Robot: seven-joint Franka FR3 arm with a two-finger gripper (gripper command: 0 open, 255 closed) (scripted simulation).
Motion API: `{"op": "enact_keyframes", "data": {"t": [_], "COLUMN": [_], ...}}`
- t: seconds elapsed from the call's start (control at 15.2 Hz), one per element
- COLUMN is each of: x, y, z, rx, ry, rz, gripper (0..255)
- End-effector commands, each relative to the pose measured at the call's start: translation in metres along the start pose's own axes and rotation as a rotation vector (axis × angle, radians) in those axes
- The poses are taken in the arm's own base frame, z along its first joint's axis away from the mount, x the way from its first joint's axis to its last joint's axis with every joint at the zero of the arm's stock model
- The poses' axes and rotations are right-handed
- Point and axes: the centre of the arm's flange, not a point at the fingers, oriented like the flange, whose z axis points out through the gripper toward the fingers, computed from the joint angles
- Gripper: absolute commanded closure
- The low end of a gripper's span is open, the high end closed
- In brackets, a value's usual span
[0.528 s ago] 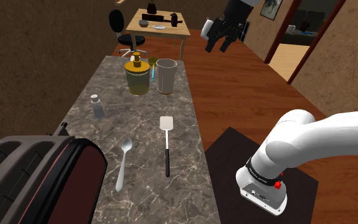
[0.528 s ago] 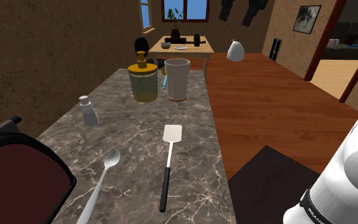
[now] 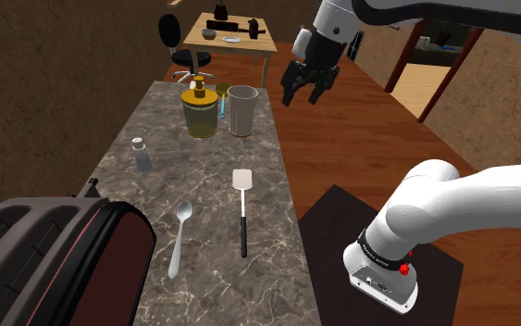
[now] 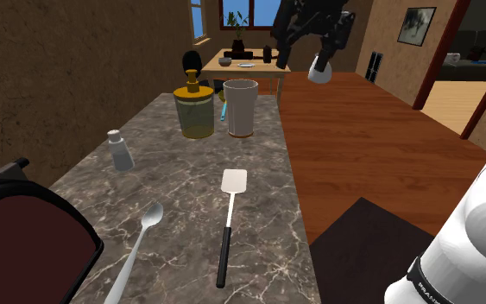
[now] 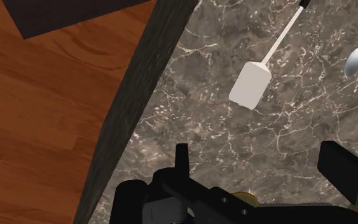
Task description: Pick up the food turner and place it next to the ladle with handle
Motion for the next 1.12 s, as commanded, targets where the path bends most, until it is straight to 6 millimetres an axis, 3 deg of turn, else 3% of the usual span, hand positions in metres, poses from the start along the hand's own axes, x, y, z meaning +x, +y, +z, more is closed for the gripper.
{"op": "enact_keyframes", "data": {"t": [0.0,1.06], "x": [-0.004,-0.038], "y": [-0.015,-0.133], "z": [0.022,0.199], "rx": [-0.016,-0.142], "ry": [-0.016,-0.144], "rz": [0.052,0.437], "gripper": [0,0]}}
